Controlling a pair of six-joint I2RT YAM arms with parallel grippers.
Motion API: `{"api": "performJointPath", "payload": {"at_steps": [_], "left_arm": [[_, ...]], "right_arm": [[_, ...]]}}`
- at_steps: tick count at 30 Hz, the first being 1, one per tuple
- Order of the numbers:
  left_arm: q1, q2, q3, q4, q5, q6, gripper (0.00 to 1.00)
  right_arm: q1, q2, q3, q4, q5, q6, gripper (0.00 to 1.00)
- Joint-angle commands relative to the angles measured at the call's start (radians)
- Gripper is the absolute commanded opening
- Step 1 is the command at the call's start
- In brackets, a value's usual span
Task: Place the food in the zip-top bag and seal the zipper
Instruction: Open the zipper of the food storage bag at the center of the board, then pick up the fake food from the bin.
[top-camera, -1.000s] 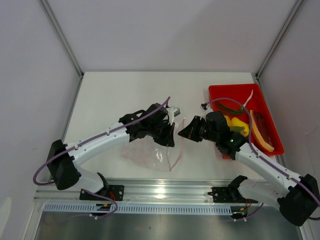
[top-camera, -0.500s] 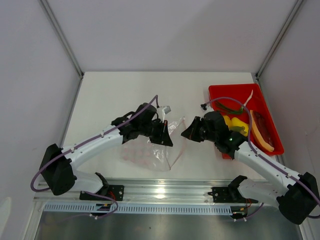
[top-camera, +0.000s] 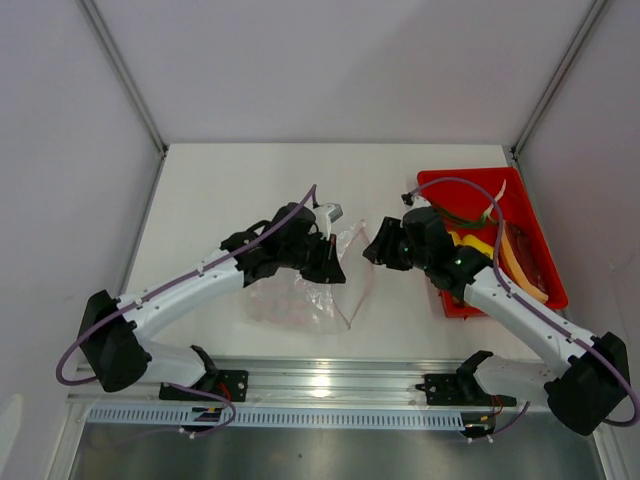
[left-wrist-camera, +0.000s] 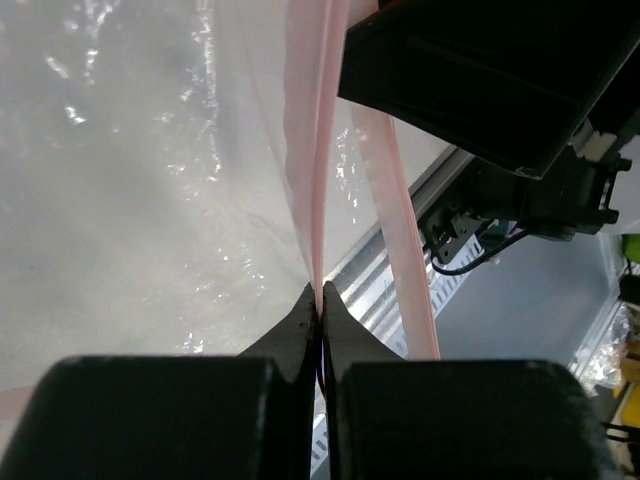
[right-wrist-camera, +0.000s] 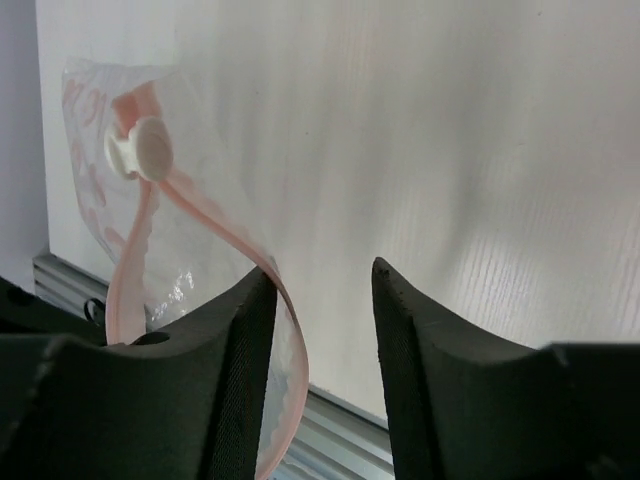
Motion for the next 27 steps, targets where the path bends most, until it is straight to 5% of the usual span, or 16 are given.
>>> {"api": "performJointPath", "payload": {"at_steps": [1, 5, 6, 8, 14, 21, 27], "left_arm": [[-0.003, -0.039, 0.056, 0.005, -0.017, 0.073, 0.0], [-0.004, 0.002, 0.114, -0.028, -0.033, 0.092, 0.01], [-0.001, 0.011, 0.121, -0.03, -0.034, 0.095, 0.0], [0.002, 0.013, 0.122, -0.021, -0.045, 0.098, 0.01], [0.022, 0.012, 0.128, -0.008, -0.062, 0.113, 0.01], [0.022, -0.005, 0.091, 0.047, -0.025, 0.099, 0.0], [0.023, 0.021, 0.108, 0.019, -0.03, 0.098, 0.01]], "right_arm": [[-0.008, 0.005, 0.054, -0.042, 0.051, -0.059, 0.51], [-0.005, -0.031, 0.085, -0.098, 0.1, -0.11, 0.7], [-0.008, -0.042, 0.103, -0.133, 0.126, -0.12, 0.87], [-0.022, -0.071, 0.115, -0.172, 0.181, -0.13, 0.99], [-0.155, -0.226, 0.115, -0.288, 0.236, -0.145, 0.99], [-0.49, -0.176, 0.112, -0.386, 0.136, -0.208, 0.98], [-0.608, -0.058, 0.161, -0.381, 0.336, -0.225, 0.96]]}}
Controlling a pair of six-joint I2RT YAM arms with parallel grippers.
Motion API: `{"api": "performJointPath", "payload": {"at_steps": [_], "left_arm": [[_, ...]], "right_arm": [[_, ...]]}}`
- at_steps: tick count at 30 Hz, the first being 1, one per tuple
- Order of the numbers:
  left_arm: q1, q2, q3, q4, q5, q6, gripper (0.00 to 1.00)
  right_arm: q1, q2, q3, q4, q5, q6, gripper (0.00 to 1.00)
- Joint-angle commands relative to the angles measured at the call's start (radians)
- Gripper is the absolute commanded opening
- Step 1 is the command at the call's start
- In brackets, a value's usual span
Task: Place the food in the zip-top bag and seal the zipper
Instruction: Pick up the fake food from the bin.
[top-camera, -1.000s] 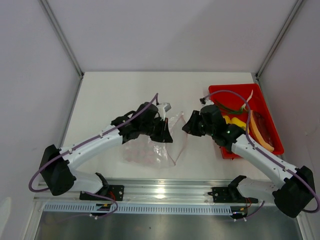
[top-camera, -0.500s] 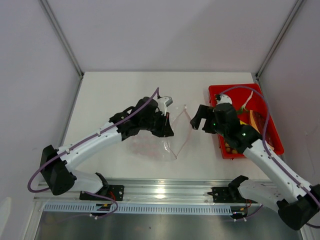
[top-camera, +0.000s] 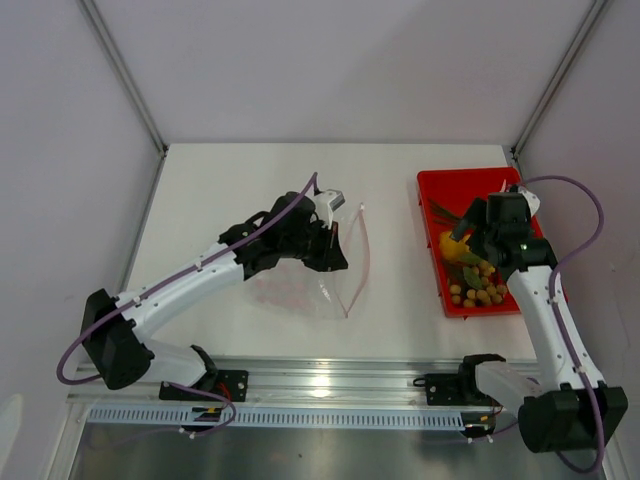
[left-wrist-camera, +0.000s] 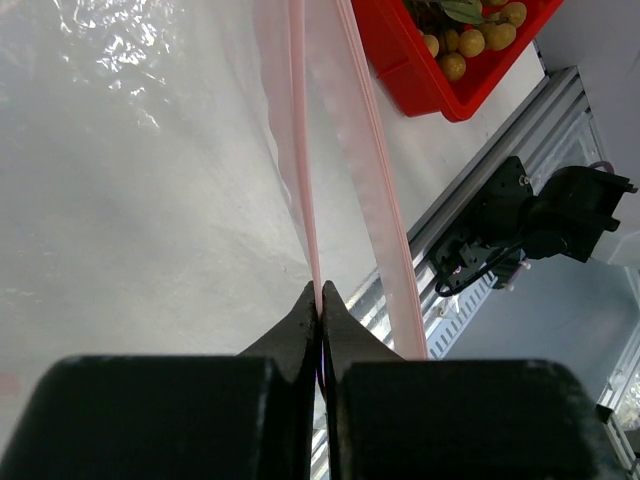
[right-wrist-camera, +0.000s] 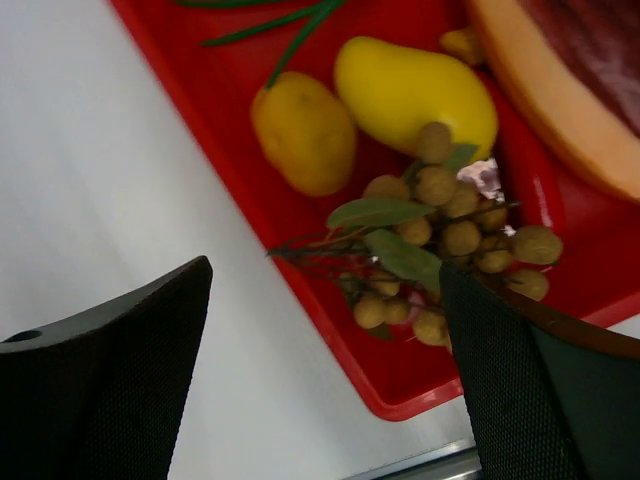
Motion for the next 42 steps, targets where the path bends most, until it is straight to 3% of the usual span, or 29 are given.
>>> {"api": "performJointPath", "payload": {"at_steps": [1, 6, 14, 18, 30, 33, 42], "left_arm": [[0.005, 0.005, 0.023, 0.017, 0.012, 0.017, 0.0], [0.005, -0.006, 0.008, 0.025, 0.033, 0.01, 0.01], [0.005, -0.056, -0.093, 0.112, 0.092, -0.035, 0.01], [0.005, -0.072, -0.127, 0.131, 0.118, -0.047, 0.0], [0.006, -0.067, -0.144, 0.158, 0.138, -0.047, 0.01], [0.006, -0.052, -0.148, 0.166, 0.15, -0.052, 0.0], [0.008, -0.043, -0.149, 0.163, 0.152, -0.049, 0.01]], "right_arm": [[-0.066, 0.107, 0.069, -0.017, 0.154, -0.034, 0.95], [-0.132, 0.337, 0.106, 0.08, 0.303, -0.063, 0.94], [-0.202, 0.626, 0.299, 0.074, 0.468, -0.183, 0.92], [-0.202, 0.732, 0.347, 0.087, 0.461, -0.244, 0.9], [-0.208, 0.845, 0.313, 0.137, 0.498, -0.288, 0.79], [-0.214, 0.874, 0.315, 0.138, 0.504, -0.286, 0.7], [-0.204, 0.974, 0.333, 0.138, 0.614, -0.268, 0.61]]}}
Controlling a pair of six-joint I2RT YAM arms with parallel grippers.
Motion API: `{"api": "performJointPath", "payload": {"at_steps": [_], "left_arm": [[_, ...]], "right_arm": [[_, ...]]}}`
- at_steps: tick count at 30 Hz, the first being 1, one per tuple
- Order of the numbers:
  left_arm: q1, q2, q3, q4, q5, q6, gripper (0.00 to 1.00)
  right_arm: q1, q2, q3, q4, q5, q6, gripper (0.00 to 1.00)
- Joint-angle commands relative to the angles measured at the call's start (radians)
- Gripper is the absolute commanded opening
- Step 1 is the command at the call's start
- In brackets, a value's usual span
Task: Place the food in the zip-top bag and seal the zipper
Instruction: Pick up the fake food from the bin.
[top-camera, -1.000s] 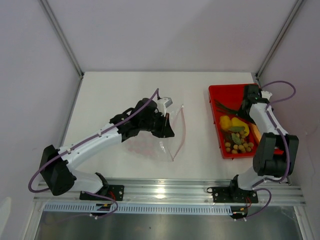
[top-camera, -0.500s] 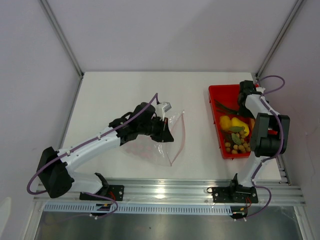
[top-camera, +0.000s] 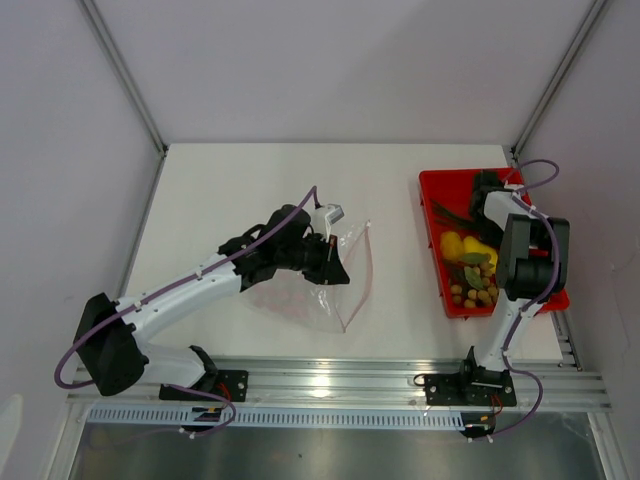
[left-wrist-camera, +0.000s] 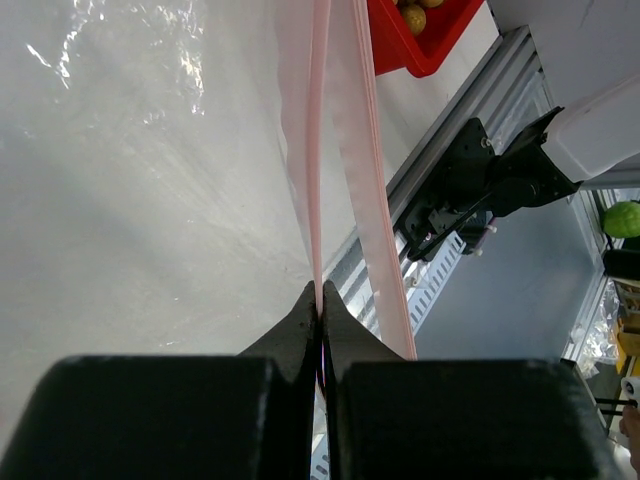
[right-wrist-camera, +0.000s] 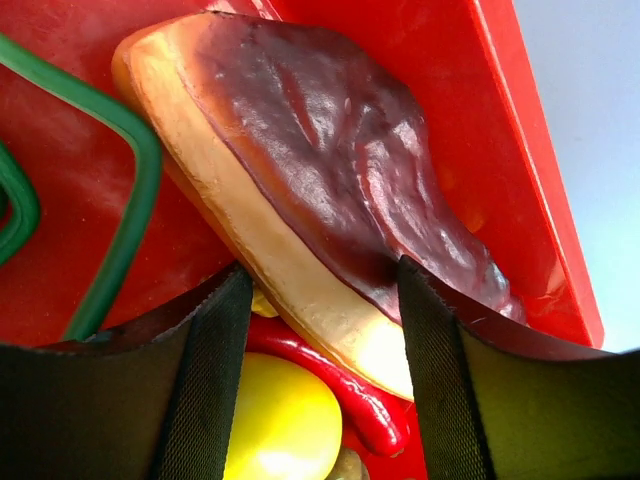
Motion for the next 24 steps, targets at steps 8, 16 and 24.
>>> {"api": "performJointPath", "payload": {"at_steps": [8, 16, 24], "left_arm": [[0.008, 0.021, 0.003, 0.044, 0.051, -0.019, 0.0], [0.008, 0.024, 0.028, 0.012, 0.045, -0.019, 0.01], [0.006, 0.032, 0.075, -0.031, 0.049, -0.017, 0.01]], "right_arm": [[0.043, 0.091, 0.048, -0.016, 0.15, -0.005, 0.63], [0.065, 0.076, 0.059, -0.043, 0.228, 0.03, 0.0], [0.158, -0.185, 0.082, -0.131, 0.269, 0.037, 0.0]]}}
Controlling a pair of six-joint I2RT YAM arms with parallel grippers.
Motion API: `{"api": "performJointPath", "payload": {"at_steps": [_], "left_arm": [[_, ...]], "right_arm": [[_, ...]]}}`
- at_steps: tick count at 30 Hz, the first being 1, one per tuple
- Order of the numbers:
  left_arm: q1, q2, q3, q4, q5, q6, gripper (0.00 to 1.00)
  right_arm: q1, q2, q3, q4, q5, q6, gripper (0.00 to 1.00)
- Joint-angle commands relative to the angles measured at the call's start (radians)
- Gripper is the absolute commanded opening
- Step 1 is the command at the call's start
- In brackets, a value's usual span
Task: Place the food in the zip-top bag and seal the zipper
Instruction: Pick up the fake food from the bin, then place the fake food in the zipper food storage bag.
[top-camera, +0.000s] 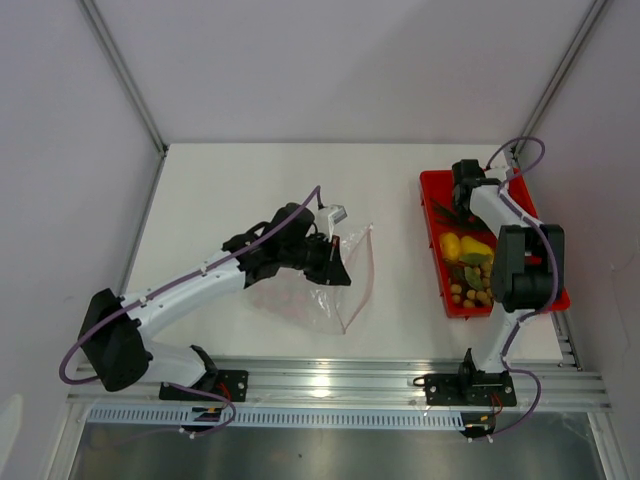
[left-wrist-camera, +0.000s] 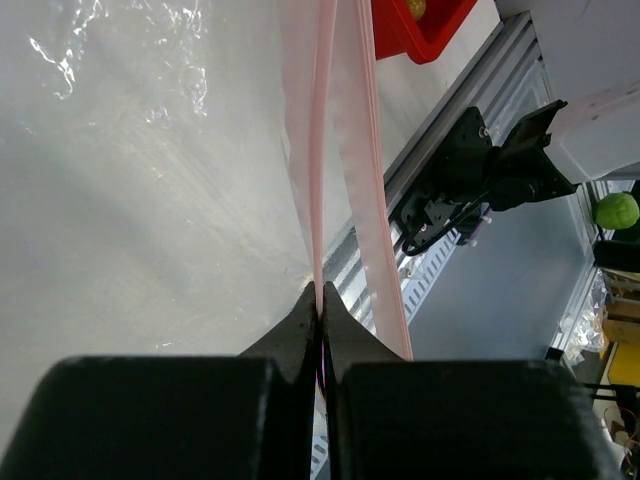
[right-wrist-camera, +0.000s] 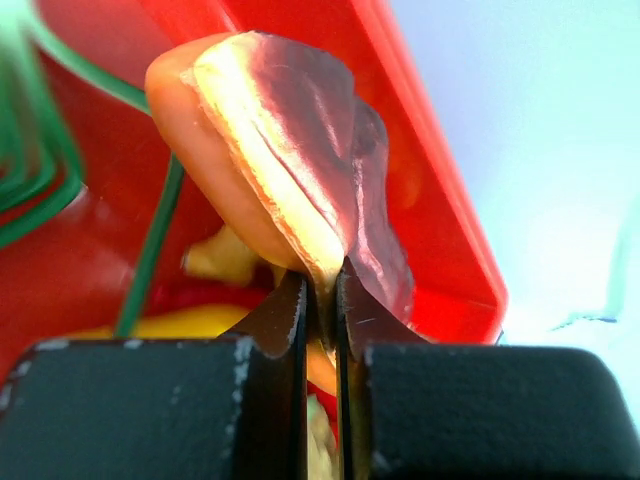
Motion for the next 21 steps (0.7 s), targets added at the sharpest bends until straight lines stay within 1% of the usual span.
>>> {"api": "performJointPath", "payload": {"at_steps": [1, 4, 8, 9, 10, 11, 12, 13, 14, 15, 16, 17, 18, 19, 21], "left_arm": [[0.006, 0.008, 0.064, -0.013, 0.025, -0.006, 0.0], [0.006, 0.026, 0.116, -0.048, 0.041, -0.011, 0.01], [0.006, 0.049, 0.152, -0.059, 0.067, -0.04, 0.0], [0.005, 0.057, 0.156, -0.06, 0.073, -0.052, 0.01], [0.006, 0.063, 0.172, -0.062, 0.081, -0.06, 0.01], [0.008, 0.074, 0.182, -0.06, 0.096, -0.068, 0.01], [0.008, 0.078, 0.195, -0.057, 0.099, -0.08, 0.01], [0.008, 0.081, 0.199, -0.054, 0.104, -0.085, 0.0], [0.008, 0.09, 0.207, -0.051, 0.114, -0.088, 0.0], [0.008, 0.097, 0.227, -0.048, 0.121, -0.094, 0.0], [0.009, 0.103, 0.236, -0.051, 0.127, -0.095, 0.0], [0.009, 0.11, 0.244, -0.057, 0.131, -0.098, 0.01], [0.011, 0.127, 0.273, -0.06, 0.143, -0.103, 0.0], [0.011, 0.135, 0.282, -0.068, 0.15, -0.106, 0.01], [0.012, 0.149, 0.296, -0.062, 0.168, -0.121, 0.0]], "right_arm": [[0.052, -0.185, 0.04, -0.066, 0.057, 0.041, 0.0], [0.068, -0.306, 0.045, -0.089, 0.025, 0.041, 0.0], [0.07, -0.504, 0.048, -0.075, -0.177, 0.07, 0.0], [0.072, -0.553, 0.044, -0.06, -0.294, 0.075, 0.0], [0.075, -0.649, 0.039, -0.04, -0.353, 0.078, 0.0], [0.081, -0.7, 0.03, -0.003, -0.413, 0.102, 0.0], [0.081, -0.751, 0.016, 0.028, -0.559, 0.117, 0.0], [0.081, -0.847, 0.001, 0.06, -0.643, 0.134, 0.0], [0.079, -0.887, -0.03, 0.128, -0.729, 0.183, 0.0], [0.082, -0.926, -0.042, 0.164, -0.801, 0.211, 0.0], [0.085, -0.982, -0.051, 0.19, -0.911, 0.241, 0.0], [0.088, -1.007, -0.062, 0.241, -0.956, 0.277, 0.0], [0.093, -1.03, -0.097, 0.276, -1.016, 0.35, 0.0], [0.095, -1.055, -0.122, 0.316, -1.101, 0.389, 0.0], [0.104, -1.116, -0.198, 0.44, -1.151, 0.505, 0.0]]}}
